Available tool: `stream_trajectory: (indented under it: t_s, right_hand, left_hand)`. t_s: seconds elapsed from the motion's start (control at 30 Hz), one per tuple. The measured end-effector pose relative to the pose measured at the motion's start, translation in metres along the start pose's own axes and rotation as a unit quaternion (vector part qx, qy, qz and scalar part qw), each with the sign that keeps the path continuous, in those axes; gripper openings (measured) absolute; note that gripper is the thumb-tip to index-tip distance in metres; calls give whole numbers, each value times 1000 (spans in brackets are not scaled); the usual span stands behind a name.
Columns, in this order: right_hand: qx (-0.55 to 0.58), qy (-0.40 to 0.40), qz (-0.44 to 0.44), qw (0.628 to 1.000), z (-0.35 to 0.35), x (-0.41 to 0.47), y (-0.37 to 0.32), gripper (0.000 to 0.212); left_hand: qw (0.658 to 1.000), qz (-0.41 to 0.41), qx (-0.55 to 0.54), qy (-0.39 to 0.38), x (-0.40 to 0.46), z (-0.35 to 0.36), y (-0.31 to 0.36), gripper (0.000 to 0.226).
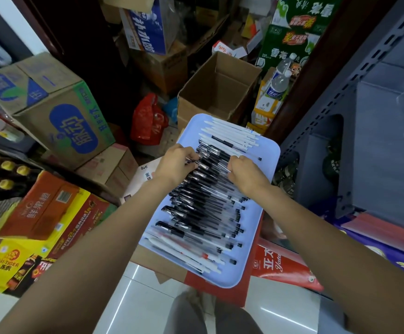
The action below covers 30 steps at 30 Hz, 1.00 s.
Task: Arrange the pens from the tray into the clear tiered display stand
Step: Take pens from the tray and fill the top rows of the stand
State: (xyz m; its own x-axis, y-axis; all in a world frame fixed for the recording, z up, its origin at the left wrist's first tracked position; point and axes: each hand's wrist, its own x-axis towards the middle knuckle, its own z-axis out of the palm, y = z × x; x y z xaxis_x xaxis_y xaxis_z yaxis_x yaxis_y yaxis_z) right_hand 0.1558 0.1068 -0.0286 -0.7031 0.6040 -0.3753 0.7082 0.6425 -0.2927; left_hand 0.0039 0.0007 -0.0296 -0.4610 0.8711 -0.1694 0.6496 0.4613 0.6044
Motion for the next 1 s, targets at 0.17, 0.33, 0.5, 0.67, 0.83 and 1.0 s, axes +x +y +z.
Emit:
stream_trajectory:
  t_s: [0.17, 0.33, 0.5, 0.67, 0.83, 1.0]
  right_hand:
    - [71, 1, 8, 997, 0, -1, 5, 9]
    - [158, 52, 20, 986, -13, -17, 4, 12]
    - [265, 80, -24, 961, -46, -42, -14, 3]
    - [396, 129, -39, 908, -85, -69, -36, 7]
    - [504, 189, -58, 841, -127, -98, -44, 6]
    - [456, 238, -46, 856, -165, -125, -23, 3]
  left_hand:
    - [994, 72, 86, -12, -1, -1, 3, 16]
    - [990, 22, -138, -20, -8, -20, 7, 13]
    - [912, -47, -408, 12, -18, -45, 20, 1]
    - [846, -47, -523, 93, -14, -69, 58, 22]
    - [862, 38, -504, 33, -19, -87, 128, 18]
    - [898, 123, -420, 44, -28, -98, 192, 26]
